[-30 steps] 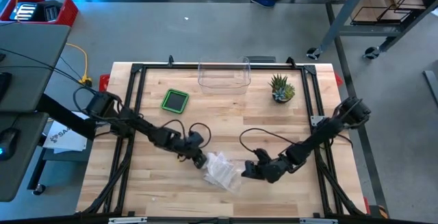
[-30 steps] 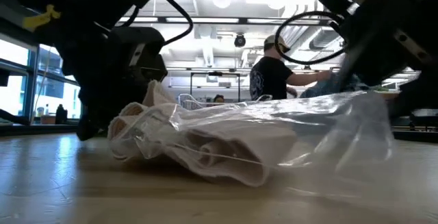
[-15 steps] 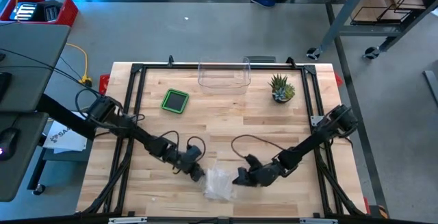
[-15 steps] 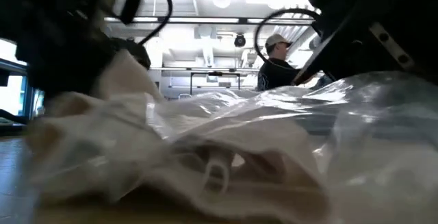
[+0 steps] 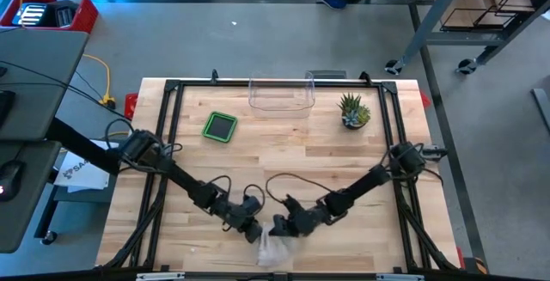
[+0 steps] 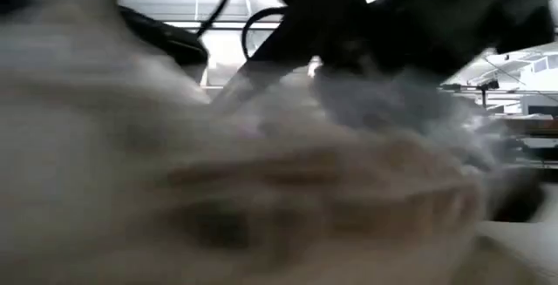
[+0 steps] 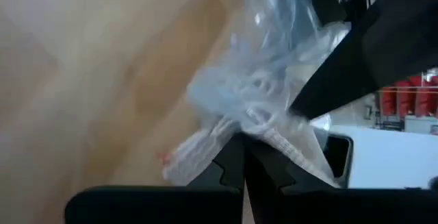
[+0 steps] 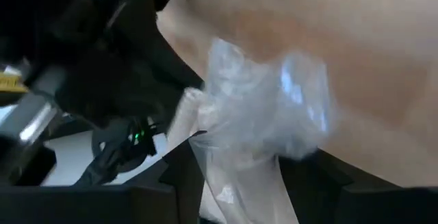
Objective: Roll bandage
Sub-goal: Put the rolled bandage into the transparent zip bag
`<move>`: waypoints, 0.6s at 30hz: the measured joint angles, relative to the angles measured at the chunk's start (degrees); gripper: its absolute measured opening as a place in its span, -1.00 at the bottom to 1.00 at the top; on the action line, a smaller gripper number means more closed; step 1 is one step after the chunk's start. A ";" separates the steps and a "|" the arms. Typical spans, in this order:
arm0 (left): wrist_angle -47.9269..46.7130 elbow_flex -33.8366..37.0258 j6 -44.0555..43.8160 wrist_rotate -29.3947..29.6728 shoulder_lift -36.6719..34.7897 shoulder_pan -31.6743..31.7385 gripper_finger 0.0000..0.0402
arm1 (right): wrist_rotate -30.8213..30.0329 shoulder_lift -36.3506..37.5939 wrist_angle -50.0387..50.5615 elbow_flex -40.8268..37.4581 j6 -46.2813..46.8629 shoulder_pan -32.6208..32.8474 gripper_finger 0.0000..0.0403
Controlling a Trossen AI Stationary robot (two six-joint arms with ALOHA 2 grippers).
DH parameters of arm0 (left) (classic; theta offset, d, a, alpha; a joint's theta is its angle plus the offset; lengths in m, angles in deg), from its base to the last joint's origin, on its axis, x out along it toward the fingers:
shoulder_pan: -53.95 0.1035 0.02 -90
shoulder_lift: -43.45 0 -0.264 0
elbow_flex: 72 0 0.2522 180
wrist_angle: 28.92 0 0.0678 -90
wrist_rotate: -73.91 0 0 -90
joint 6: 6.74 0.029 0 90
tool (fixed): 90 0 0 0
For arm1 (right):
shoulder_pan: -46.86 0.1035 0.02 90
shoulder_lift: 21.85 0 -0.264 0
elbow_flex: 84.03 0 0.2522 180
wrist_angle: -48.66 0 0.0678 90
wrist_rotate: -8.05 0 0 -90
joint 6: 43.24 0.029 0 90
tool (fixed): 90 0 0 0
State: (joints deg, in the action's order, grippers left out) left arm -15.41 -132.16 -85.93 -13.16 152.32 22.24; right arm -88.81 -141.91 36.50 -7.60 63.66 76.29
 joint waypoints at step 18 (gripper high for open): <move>-7.02 1.63 23.71 -2.06 -5.67 17.24 -1.00 | 6.49 7.24 1.35 -8.47 -14.57 -14.11 -0.58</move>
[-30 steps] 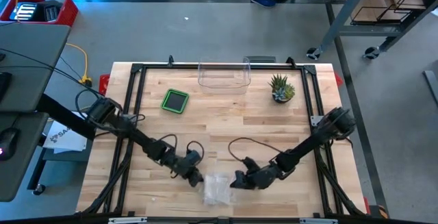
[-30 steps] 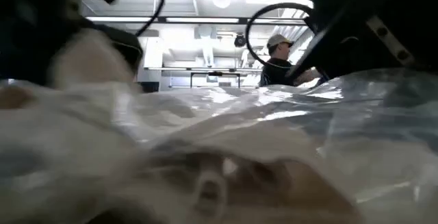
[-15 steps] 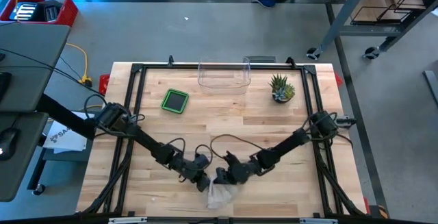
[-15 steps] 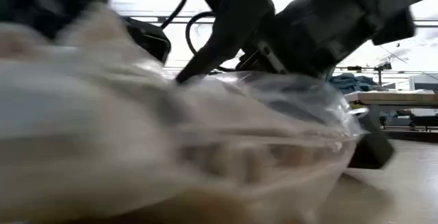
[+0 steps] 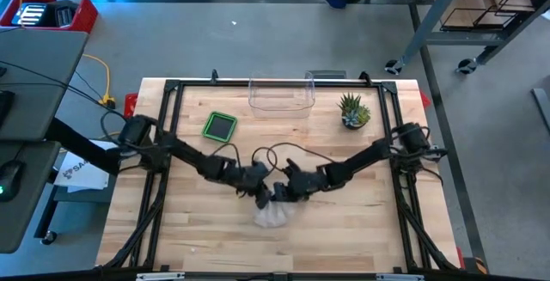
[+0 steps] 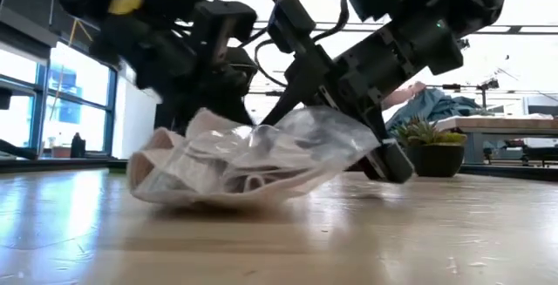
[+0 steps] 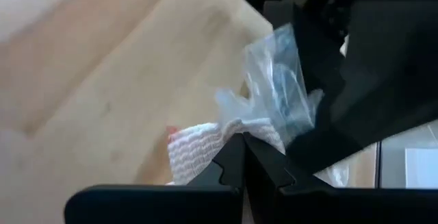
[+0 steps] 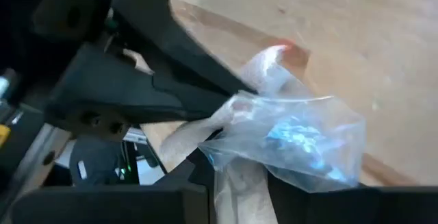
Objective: Roll bandage
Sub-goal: Put the rolled bandage into the transparent zip bag
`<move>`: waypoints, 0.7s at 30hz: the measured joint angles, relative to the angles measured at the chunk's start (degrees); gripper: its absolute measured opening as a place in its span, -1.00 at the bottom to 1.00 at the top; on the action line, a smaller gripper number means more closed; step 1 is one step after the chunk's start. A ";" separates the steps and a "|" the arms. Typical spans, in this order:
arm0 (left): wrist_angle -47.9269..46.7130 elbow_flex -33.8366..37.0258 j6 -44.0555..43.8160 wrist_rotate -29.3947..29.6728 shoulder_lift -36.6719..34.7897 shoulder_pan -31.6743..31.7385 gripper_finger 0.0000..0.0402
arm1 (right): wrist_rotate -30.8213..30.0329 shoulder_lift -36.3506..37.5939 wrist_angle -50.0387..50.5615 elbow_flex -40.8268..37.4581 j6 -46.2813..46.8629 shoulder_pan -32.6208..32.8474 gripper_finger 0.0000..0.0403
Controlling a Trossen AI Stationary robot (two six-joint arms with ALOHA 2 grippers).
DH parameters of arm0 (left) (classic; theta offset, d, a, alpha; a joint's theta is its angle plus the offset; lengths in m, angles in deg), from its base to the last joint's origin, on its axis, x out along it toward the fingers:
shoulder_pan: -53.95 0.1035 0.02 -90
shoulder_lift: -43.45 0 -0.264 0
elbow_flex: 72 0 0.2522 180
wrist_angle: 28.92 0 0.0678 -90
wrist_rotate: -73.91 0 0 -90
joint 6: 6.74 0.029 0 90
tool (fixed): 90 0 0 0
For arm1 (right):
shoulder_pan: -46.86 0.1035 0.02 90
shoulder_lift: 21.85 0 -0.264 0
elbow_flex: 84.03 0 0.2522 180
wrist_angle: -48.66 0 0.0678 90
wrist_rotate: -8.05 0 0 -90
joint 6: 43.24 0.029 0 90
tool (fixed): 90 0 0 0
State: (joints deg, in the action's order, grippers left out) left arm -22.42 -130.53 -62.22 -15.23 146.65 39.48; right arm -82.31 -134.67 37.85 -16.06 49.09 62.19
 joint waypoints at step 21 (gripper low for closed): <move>-13.60 -0.24 7.12 0.23 -5.06 8.93 -1.00 | 7.57 13.42 33.80 -1.46 -12.88 -6.64 -0.11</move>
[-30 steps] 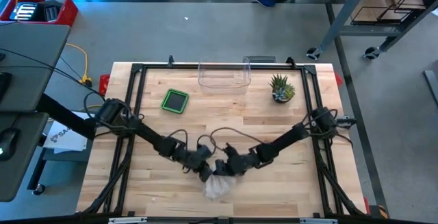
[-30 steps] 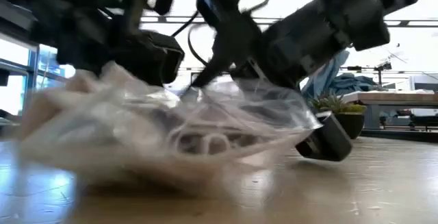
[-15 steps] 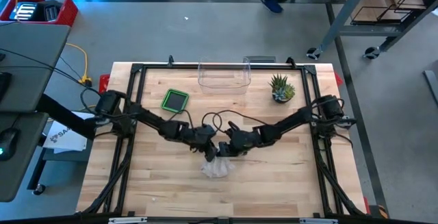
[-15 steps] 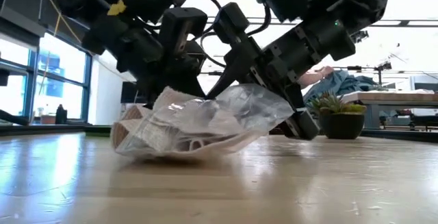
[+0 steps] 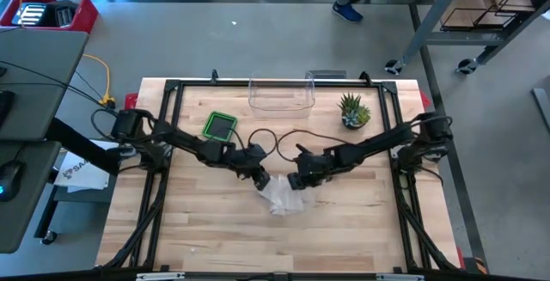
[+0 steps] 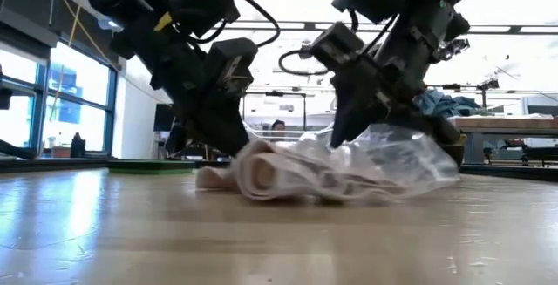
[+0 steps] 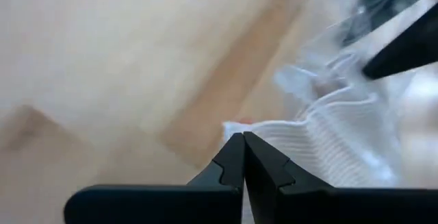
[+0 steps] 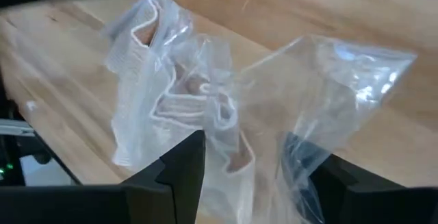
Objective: Roll bandage
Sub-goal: Put the rolled bandage into the transparent zip bag
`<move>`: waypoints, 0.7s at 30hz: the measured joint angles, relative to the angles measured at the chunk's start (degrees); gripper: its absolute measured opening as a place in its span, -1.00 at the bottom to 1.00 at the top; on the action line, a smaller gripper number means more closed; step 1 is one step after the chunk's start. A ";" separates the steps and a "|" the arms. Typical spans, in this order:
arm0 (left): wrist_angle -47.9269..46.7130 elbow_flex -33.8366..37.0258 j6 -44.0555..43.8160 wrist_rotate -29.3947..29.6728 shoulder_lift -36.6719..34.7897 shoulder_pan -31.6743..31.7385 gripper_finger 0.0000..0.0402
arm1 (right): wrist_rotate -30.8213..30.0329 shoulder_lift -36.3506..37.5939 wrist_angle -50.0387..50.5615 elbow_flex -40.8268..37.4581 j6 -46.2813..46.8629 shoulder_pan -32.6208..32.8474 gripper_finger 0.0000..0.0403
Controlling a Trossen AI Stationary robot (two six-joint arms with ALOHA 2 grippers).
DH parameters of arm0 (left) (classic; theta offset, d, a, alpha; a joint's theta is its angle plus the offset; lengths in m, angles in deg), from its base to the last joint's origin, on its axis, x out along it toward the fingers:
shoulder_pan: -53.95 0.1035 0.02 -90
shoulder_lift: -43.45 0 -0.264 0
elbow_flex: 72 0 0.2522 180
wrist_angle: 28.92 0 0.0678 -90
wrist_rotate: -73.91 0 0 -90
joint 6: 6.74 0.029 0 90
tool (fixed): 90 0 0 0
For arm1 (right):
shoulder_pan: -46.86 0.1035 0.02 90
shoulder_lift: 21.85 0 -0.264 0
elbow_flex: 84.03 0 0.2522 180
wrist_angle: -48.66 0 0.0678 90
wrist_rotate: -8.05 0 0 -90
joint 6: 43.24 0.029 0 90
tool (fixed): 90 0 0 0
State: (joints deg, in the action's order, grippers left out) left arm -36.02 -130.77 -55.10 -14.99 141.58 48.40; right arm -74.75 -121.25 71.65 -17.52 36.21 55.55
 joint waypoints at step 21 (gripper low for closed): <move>0.90 6.22 -5.38 9.45 -6.96 -10.57 -1.00 | -1.93 10.99 19.53 -0.02 -8.66 -4.27 -0.12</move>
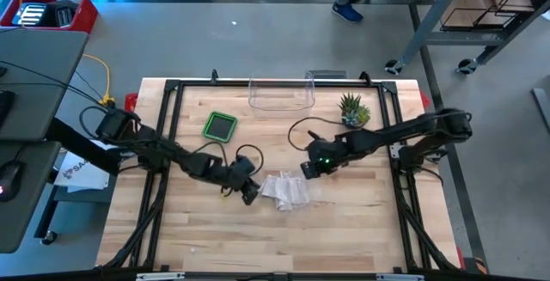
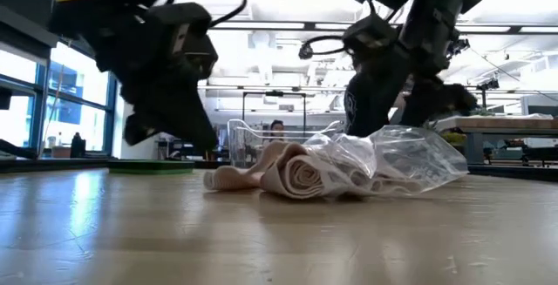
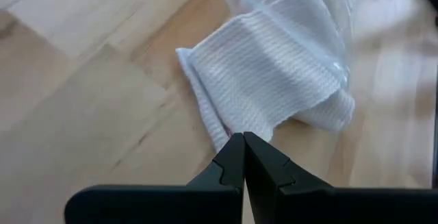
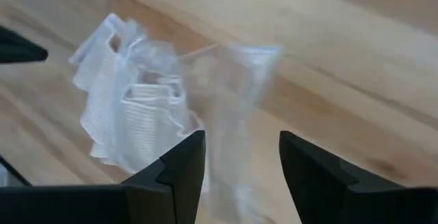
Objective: Roll bandage
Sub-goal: Put the rolled bandage into the transparent zip bag
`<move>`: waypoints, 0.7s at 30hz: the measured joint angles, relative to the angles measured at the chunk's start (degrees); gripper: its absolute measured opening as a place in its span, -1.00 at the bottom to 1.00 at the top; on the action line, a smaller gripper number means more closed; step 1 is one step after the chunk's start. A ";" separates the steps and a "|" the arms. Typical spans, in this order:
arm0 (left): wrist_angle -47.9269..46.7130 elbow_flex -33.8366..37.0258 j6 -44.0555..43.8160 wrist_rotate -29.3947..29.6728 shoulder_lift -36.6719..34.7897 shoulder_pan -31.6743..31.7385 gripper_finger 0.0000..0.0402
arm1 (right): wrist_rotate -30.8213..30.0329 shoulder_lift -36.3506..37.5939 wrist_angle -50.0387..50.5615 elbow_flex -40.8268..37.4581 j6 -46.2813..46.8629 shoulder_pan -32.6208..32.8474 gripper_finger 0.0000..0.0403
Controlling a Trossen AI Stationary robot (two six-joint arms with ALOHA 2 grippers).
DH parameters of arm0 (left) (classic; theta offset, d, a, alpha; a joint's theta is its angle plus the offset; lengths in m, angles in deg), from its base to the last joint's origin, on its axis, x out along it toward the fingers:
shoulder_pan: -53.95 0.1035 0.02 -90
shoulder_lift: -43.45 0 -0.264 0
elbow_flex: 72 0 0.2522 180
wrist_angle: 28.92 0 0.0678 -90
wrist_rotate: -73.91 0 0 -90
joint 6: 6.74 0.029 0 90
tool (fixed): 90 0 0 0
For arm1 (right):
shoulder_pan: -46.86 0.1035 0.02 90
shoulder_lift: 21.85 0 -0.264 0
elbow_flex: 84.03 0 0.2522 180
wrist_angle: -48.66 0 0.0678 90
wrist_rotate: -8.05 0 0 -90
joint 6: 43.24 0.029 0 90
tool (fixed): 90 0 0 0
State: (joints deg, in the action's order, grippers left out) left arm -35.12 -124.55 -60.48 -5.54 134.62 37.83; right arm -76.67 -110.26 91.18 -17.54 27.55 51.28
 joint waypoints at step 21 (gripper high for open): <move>10.29 9.09 -15.27 13.22 -1.13 -4.87 -1.00 | 6.94 -14.19 3.77 23.44 -5.41 4.25 -0.35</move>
State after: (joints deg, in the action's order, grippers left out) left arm -24.83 -115.47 -75.75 7.68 133.50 32.95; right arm -69.73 -124.45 94.95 5.90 22.14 55.52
